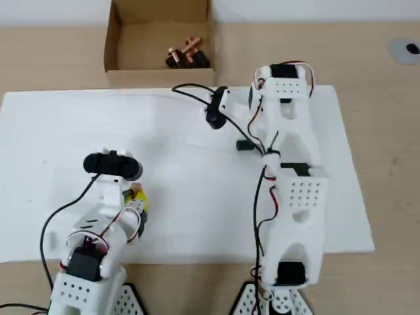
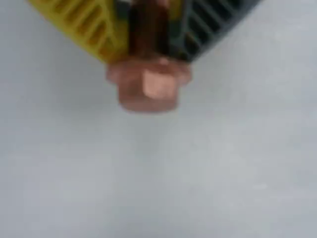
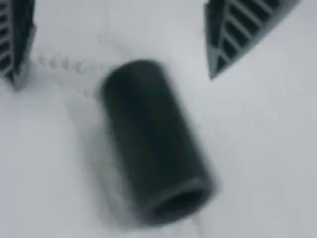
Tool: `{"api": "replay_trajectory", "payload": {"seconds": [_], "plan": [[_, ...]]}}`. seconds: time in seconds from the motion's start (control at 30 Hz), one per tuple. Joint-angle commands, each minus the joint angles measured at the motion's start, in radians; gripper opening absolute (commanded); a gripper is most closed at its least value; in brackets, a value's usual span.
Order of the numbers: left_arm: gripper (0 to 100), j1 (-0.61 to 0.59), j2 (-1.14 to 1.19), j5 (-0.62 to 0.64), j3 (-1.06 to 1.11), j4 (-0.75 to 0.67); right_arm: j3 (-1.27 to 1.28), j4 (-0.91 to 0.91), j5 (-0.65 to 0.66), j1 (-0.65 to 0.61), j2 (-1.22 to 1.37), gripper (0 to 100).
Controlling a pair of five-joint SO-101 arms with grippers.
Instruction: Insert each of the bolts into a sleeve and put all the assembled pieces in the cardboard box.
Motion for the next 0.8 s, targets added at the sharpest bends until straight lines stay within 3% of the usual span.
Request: {"api": "replay_trajectory", "payload": {"seconds": [0.0,0.33,0.77], "plan": [[1,-0.011,-0.007,0.0,-0.009,-0.012,0.124,0.02,0.008,-0.044,-0.041,31.6],[1,-0.011,-0.007,0.0,-0.009,-0.012,0.226,0.014,0.012,-0.119,-0.334,34.9],[1,-0.012,-0.007,0.0,-0.009,-0.012,0.019,-0.023,0.012,-0.13,-0.288,35.8]]}}
